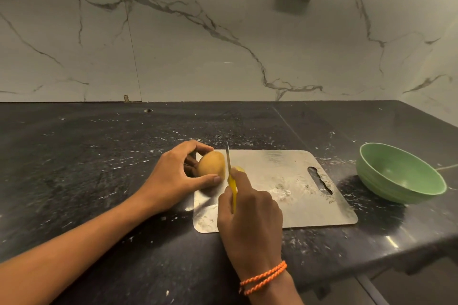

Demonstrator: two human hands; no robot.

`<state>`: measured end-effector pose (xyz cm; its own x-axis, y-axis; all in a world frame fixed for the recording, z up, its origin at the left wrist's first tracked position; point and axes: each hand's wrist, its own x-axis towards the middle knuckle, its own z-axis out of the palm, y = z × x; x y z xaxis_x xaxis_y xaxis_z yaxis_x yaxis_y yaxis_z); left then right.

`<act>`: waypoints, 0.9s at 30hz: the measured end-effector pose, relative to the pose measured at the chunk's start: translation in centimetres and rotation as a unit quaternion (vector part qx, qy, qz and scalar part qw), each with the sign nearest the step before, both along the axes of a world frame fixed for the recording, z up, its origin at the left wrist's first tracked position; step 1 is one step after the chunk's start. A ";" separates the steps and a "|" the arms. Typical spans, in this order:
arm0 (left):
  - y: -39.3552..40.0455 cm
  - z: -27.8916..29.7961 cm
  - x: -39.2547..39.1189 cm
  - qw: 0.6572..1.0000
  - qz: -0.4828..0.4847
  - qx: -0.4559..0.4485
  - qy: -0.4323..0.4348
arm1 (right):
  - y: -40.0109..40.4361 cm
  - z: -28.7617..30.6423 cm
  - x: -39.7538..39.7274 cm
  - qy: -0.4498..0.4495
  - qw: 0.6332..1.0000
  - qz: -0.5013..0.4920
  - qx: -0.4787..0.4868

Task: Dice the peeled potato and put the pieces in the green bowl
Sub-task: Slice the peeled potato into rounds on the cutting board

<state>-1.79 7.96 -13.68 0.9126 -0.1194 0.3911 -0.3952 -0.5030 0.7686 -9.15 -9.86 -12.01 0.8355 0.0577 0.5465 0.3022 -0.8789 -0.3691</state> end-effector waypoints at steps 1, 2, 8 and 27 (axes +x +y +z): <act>0.0 0.1 -0.1 1.000 -0.004 -0.004 0.004 | 0.0 0.0 -0.1 -0.005 1.000 0.008 0.004; 0.0 0.1 -0.1 1.000 -0.007 -0.008 0.009 | 0.1 0.2 -0.2 -0.007 1.000 0.014 0.009; 0.0 0.3 -0.2 1.000 0.000 -0.012 0.016 | 0.2 -0.1 -0.1 0.021 0.999 0.033 -0.014; 0.4 -0.1 0.2 0.999 0.014 -0.031 0.031 | 0.5 0.3 -0.2 -0.011 0.999 0.031 0.012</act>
<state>-1.60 8.33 -13.78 0.9382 -0.0706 0.3387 -0.3315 -0.4639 0.8216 -9.38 -9.35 -11.76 0.8189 0.0960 0.5659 0.3635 -0.8497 -0.3819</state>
